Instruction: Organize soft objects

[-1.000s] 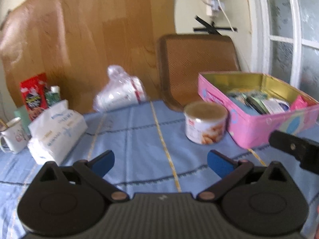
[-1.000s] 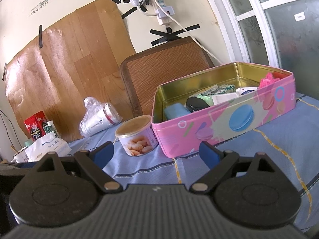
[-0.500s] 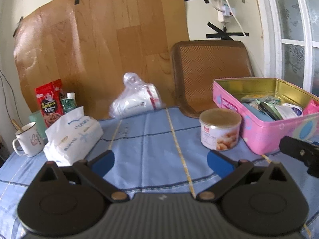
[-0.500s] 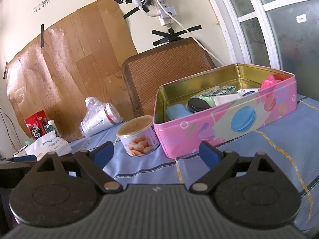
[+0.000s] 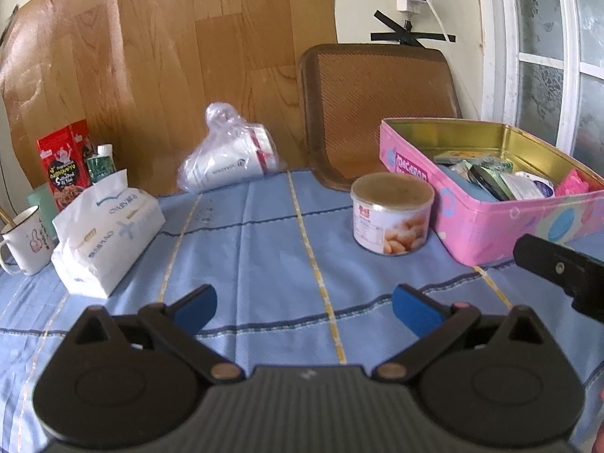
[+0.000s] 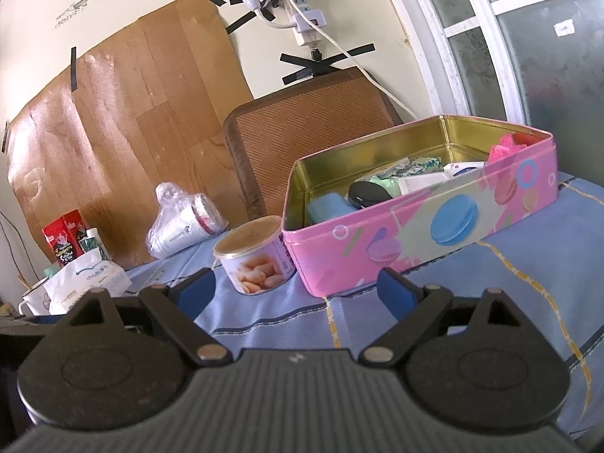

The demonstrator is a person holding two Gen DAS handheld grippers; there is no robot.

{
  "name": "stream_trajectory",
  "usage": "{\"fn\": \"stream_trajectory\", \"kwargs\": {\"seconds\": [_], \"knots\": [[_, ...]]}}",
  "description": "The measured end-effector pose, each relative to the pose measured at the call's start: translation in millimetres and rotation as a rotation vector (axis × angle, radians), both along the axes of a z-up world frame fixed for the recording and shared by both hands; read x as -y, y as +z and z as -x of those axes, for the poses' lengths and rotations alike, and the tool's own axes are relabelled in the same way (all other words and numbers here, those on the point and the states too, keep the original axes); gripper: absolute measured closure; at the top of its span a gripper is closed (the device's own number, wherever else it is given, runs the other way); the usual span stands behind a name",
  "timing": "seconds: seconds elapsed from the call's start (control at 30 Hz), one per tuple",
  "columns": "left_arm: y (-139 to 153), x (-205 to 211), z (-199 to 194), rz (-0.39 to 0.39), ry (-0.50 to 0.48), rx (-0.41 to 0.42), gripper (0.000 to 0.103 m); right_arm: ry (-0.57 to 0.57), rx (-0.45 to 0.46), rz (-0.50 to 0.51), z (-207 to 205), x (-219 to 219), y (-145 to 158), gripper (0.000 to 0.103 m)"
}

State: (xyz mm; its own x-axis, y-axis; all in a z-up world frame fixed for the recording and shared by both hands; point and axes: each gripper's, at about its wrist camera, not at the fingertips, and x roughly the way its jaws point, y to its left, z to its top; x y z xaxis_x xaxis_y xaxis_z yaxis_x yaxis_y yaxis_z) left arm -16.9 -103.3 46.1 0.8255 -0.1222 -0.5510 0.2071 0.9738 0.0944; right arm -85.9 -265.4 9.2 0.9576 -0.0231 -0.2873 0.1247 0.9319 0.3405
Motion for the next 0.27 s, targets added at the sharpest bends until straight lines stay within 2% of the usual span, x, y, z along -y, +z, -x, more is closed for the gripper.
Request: {"fn": "stream_trajectory", "kwargs": {"seconds": [0.27], "knots": [[-2.0,2.1,1.4,0.026,-0.065,-0.015,0.0,-0.001,0.0,0.005,-1.1,-0.5,-1.3,0.009]]}}
